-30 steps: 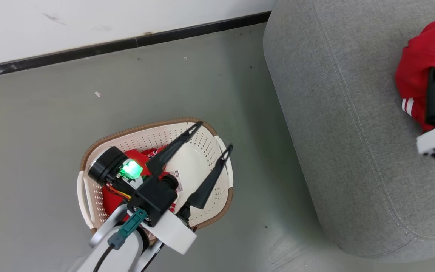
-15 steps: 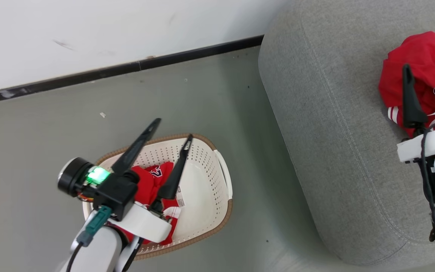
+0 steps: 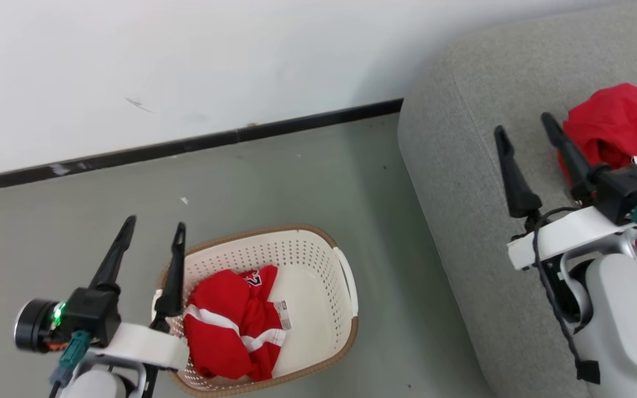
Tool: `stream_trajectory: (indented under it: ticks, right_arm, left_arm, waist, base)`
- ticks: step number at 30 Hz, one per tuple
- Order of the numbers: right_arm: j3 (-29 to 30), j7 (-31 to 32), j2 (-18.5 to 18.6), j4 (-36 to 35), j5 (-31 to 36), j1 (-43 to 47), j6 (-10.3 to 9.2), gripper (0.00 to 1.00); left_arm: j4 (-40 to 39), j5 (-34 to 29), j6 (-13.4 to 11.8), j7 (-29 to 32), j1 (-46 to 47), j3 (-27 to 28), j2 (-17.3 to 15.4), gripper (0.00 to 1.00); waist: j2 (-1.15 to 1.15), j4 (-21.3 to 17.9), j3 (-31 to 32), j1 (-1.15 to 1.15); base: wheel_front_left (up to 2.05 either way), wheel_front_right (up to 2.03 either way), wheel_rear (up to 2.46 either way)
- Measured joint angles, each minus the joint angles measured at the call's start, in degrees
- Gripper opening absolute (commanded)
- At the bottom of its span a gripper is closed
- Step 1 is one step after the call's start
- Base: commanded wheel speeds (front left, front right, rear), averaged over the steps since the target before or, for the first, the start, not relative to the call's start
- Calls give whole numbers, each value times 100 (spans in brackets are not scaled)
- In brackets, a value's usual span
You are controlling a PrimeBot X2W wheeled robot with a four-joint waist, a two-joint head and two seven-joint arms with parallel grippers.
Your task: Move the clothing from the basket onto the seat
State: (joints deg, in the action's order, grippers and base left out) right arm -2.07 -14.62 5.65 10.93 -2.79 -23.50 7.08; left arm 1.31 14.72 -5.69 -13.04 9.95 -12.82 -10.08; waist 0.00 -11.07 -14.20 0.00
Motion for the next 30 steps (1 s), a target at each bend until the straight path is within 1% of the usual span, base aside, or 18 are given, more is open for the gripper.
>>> stream_trajectory:
  ticks: [4, 12, 22, 30]
  right_arm:
    - [-176, 0, -60, -89, 57, 194, 0, 100]
    - [-73, 0, -165, -113, 180, 745, 0, 100]
    - [127, 0, -235, -190, 227, 1499, 0, 100]
    - [256, 0, -313, -320, 225, 2012, 0, 100]
  left_arm:
    - [114, 164, -180, -59, -304, 289, 70, 100]
    - [221, 358, -326, -101, -728, 609, 112, 100]
    - [360, 445, -347, -116, -1182, 694, 131, 100]
    - [417, 445, -256, -116, -1288, 642, 134, 100]
  waist:
    - [0, 150, 239, 0]
    - [0, 406, 614, 0]
    - [0, 705, 1045, 0]
    - [0, 889, 1337, 0]
  base:
    - [0, 0, 0]
    - [0, 0, 0]
    - [0, 0, 0]
    - [0, 0, 0]
